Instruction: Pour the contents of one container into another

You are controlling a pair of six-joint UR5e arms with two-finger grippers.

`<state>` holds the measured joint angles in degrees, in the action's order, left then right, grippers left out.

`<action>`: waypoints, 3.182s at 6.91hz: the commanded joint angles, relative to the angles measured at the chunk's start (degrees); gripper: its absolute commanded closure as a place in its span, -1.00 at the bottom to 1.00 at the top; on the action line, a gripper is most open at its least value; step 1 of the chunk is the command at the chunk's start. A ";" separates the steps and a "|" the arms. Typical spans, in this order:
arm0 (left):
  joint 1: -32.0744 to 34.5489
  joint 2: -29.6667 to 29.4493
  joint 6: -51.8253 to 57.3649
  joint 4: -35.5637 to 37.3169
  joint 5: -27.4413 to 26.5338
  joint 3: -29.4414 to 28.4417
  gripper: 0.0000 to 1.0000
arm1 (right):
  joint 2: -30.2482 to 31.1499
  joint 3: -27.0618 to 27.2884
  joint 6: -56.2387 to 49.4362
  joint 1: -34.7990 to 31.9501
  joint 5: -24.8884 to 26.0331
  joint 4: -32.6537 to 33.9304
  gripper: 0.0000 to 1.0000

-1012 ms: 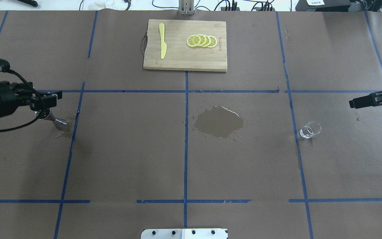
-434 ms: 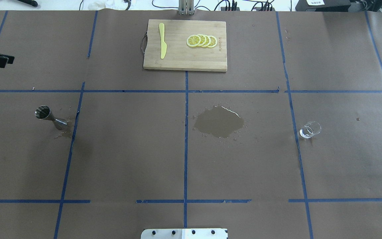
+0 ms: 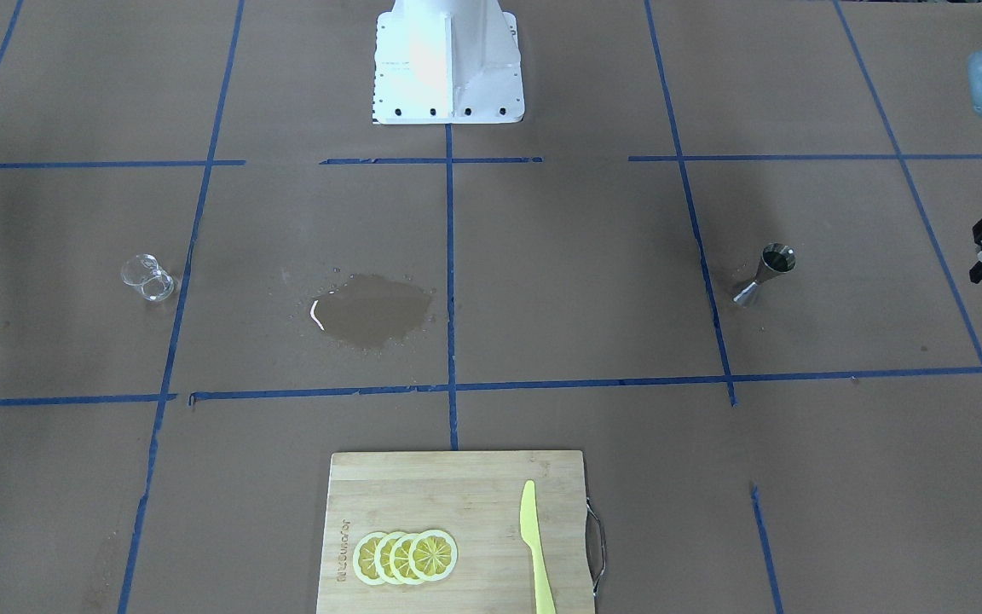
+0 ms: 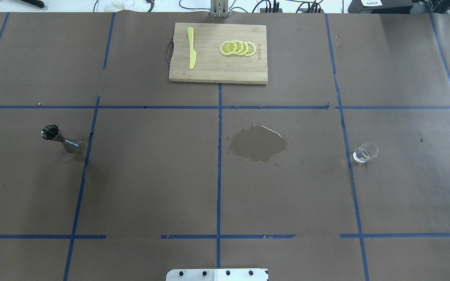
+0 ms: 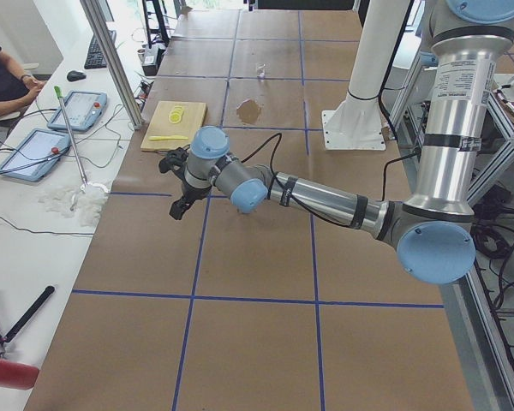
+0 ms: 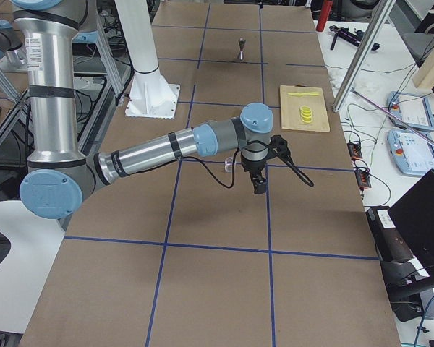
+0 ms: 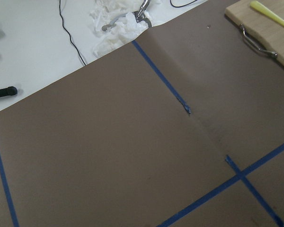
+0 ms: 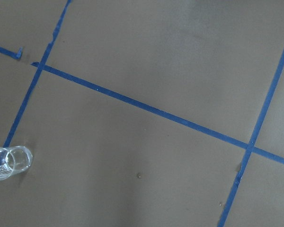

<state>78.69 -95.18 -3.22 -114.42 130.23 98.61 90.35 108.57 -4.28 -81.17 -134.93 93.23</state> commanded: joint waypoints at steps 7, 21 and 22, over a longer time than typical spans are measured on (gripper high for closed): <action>4.72 3.07 2.58 2.69 -2.70 -9.14 -1.00 | 0.00 -6.86 -0.29 -0.13 5.03 -1.03 -1.00; 11.22 1.40 13.59 24.95 6.53 -8.78 -1.00 | 4.57 -9.10 9.12 -12.79 -5.16 -1.25 -1.00; 11.22 1.40 13.59 24.86 6.53 -8.87 -1.00 | 4.74 -9.43 9.20 -12.79 -5.08 -1.38 -1.00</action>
<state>89.91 -93.77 10.38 -89.47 136.75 89.84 95.02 98.24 5.12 -93.64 -139.80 89.86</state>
